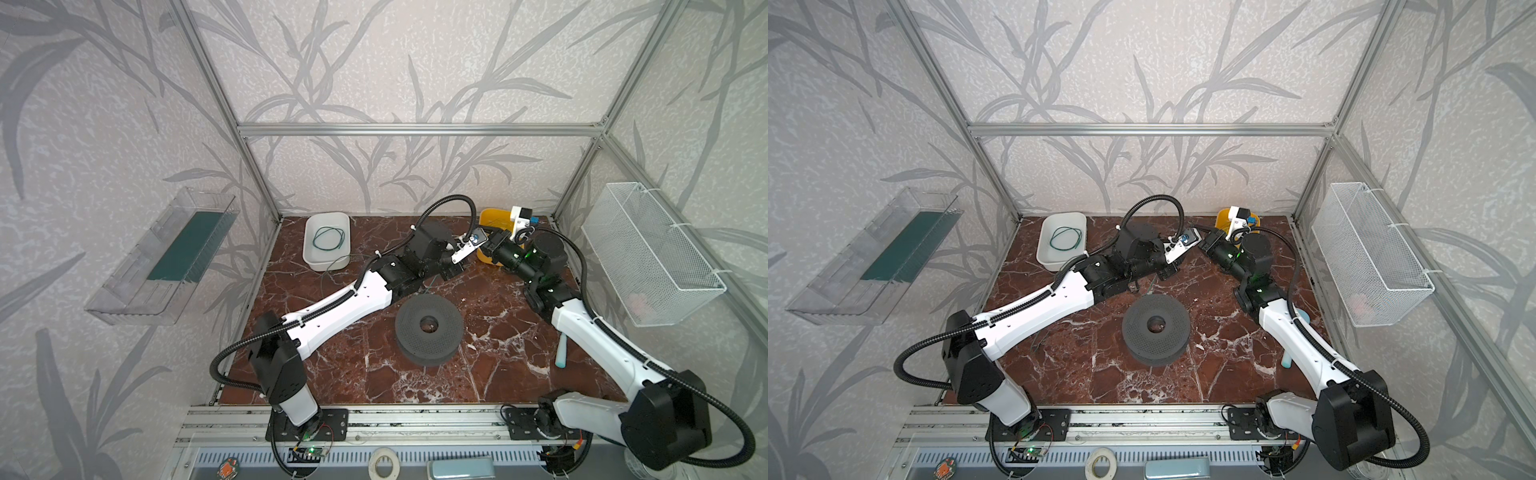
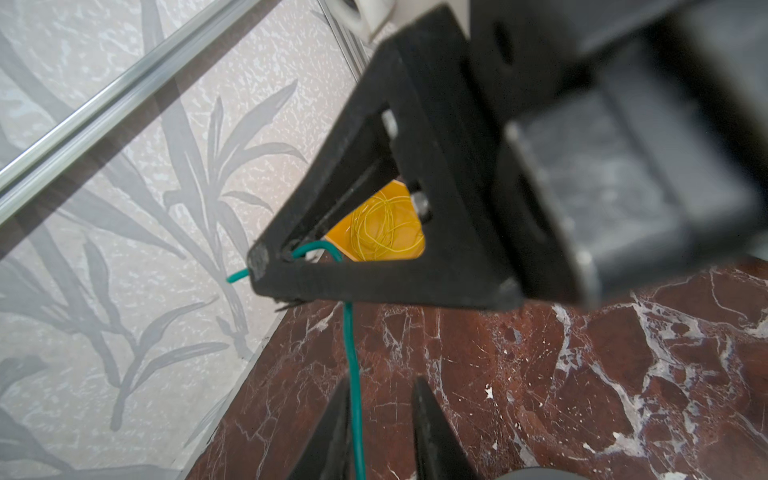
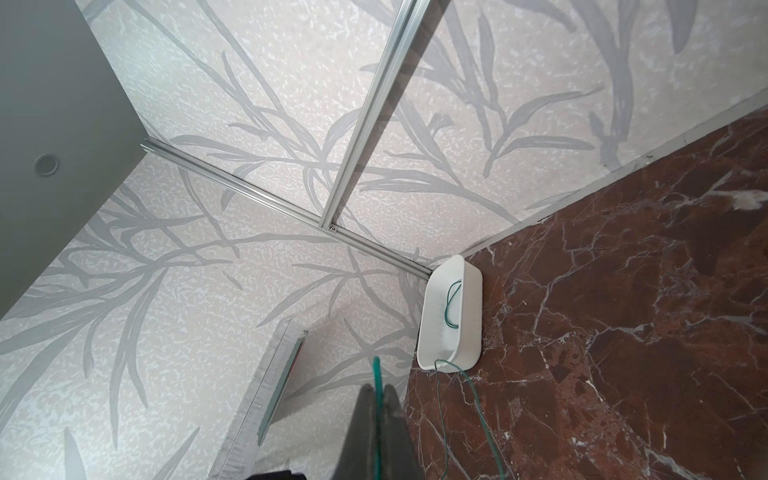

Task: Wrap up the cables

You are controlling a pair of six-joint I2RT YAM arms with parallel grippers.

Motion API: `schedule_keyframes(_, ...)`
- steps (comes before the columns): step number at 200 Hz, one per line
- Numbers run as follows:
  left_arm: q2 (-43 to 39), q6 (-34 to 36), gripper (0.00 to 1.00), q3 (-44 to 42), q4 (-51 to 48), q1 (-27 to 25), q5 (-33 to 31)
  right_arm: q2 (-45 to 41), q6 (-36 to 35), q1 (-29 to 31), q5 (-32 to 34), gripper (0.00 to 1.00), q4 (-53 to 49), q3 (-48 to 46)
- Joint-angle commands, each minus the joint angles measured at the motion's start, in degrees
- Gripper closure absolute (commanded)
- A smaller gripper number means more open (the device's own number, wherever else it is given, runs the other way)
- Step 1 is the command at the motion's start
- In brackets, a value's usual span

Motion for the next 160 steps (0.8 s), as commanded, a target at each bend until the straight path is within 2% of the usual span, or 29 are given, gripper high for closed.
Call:
schedule_keyframes(1, -1.24, 0.46, 0.82, -0.59, -0.7, -0.19, -0.99, -0.47, -0.76, 0.26, -0.75, 1.0, 2.32, 0.83)
schedule_keyframes(26, -1.86, 0.43, 1.0, -1.38, 0.81, -0.19, -1.51, -0.83, -1.61, 0.35, -0.51, 1.0, 1.42, 0.7)
schedule_keyframes(119, -3.39, 1.11, 1.0, -3.61, 2.47, -0.36, -2.15, -1.44, -4.11, 1.05, 0.1, 1.0, -1.32, 1.16)
schedule_keyframes(121, -3.46, 1.15, 0.98, -3.48, 2.29, -0.36, -2.22, -1.48, -4.26, 1.05, 0.23, 1.0, -1.62, 1.24)
schedule_keyframes(131, -3.95, 1.09, 0.75, -3.26, 1.7, -0.4, -2.52, -1.53, -4.78, 1.05, 0.65, 1.0, -2.28, 1.39)
schedule_keyframes(135, -4.28, 1.22, 0.71, -3.39, 1.59, -0.39, -2.6, -1.53, -4.83, 1.04, 0.74, 1.0, -2.41, 1.39)
schedule_keyframes(160, -5.63, 1.86, 0.67, -3.49, 0.43, -0.4, -2.11, -1.05, -4.89, 1.09, 0.74, 1.0, -2.51, 1.42)
